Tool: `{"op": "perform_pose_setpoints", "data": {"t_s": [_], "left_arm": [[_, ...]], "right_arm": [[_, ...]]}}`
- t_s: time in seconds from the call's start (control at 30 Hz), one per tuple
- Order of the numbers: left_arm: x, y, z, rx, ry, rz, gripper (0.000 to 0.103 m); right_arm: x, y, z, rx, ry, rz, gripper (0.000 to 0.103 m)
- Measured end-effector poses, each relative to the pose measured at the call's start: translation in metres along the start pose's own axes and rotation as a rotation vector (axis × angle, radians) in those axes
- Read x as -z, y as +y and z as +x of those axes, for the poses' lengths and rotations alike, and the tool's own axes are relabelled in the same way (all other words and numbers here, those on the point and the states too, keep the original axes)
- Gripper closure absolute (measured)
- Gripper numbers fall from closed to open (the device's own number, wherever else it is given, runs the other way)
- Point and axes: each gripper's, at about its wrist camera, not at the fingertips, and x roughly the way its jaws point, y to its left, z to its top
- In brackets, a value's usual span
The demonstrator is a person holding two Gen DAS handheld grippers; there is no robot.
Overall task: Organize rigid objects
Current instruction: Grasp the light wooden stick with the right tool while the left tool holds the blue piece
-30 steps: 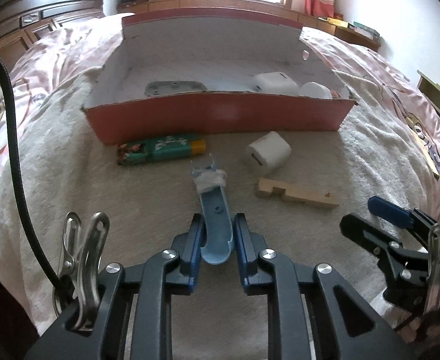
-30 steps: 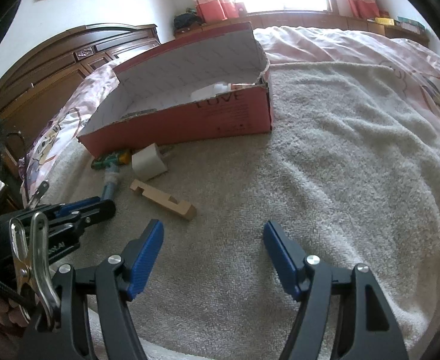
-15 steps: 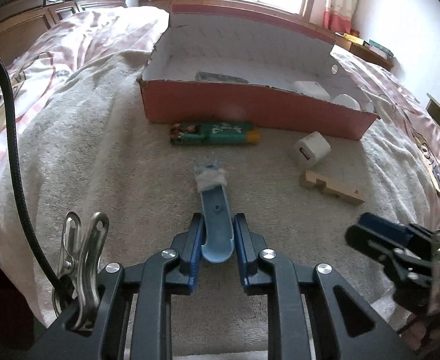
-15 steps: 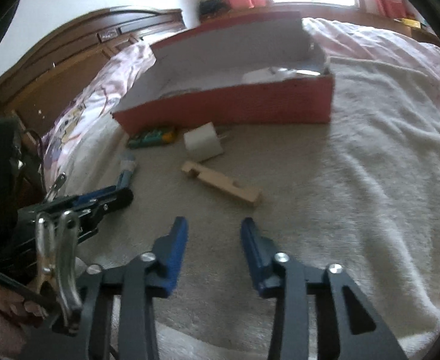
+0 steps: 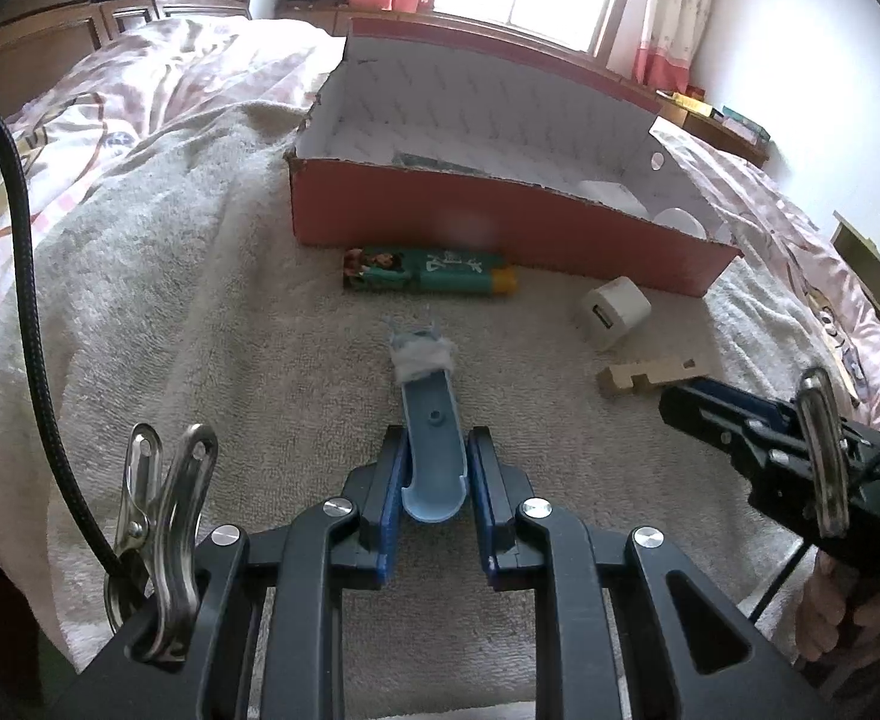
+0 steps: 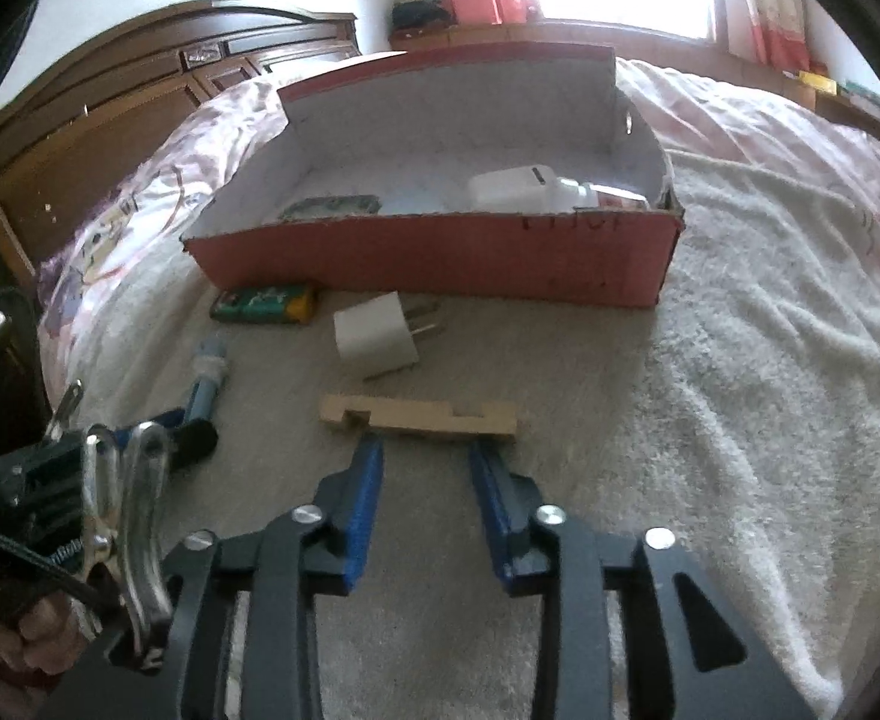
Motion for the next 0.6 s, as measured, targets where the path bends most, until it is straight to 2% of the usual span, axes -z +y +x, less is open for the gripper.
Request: {"op": "perform_pose_setpoints", "data": {"t_s": [0.07,0.1,0.33,0.4,0.6], "left_arm": [[0.000,0.001,0.000,0.005,-0.008,-0.005,0.082],[0.001,0.001,0.000,0.006,-0.011,-0.005,0.082],[0.003,0.002,-0.001,0.013,-0.032,-0.001,0.082],[0.004,0.004,-0.001,0.026,-0.035,-0.013,0.082],[0.004,0.010,-0.001,0.058,-0.045,-0.041,0.082]], "right_arm": [[0.001,0.002,-0.002,0.052,-0.012,-0.019,0.028],[0.001,0.003,-0.003,0.070,-0.025,-0.020,0.025],[-0.005,0.015,0.012,0.057,-0.018,0.023,0.020],[-0.007,0.020,0.017,0.081,-0.014,0.014,0.017],[-0.009,0.028,0.026,0.140,-0.015,-0.018,0.016]]}}
